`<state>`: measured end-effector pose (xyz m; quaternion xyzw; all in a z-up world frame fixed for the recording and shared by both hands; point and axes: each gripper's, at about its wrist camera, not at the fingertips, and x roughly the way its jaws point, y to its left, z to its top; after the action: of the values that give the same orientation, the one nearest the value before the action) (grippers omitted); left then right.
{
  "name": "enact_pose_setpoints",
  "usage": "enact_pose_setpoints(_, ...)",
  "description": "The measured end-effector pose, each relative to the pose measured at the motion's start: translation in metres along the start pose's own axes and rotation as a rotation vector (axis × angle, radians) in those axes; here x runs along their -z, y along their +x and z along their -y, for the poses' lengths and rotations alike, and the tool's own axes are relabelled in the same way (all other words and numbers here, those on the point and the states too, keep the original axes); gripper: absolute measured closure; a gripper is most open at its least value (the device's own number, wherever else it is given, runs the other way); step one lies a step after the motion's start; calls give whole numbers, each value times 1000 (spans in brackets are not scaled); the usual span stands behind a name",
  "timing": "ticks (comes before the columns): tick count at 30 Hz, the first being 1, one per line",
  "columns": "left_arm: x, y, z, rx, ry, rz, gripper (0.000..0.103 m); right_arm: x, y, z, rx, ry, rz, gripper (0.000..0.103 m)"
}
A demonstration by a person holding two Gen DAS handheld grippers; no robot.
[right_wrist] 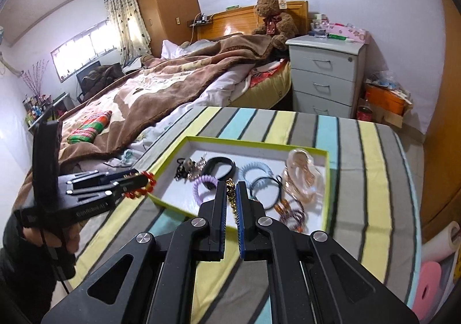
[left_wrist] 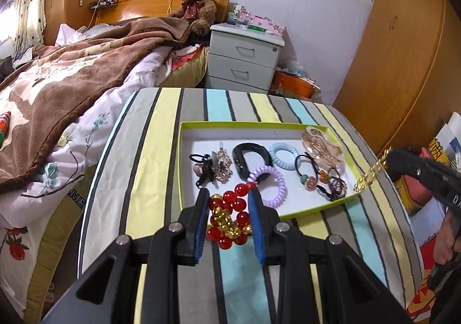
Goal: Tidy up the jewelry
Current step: 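Carry the red bracelet in the left tool and chain in the right tool into the box, then open the left tool to drop the red bracelet while the right tool releases the chain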
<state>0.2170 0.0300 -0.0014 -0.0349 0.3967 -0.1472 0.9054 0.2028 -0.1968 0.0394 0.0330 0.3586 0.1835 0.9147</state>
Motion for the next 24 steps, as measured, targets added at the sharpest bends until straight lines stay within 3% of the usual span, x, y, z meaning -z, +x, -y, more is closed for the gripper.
enact_pose_setpoints(2, -2, 4, -2, 3, -3, 3, 83, -6, 11, 1, -12, 2, -12, 97)
enact_pose_setpoints(12, -4, 29, -10, 18, -23, -29, 83, -14, 71, 3, -25, 14, -96, 97)
enact_pose_setpoints(24, -4, 42, -12, 31, -30, -48, 83, -8, 103, 7, -46, 38, -167, 97)
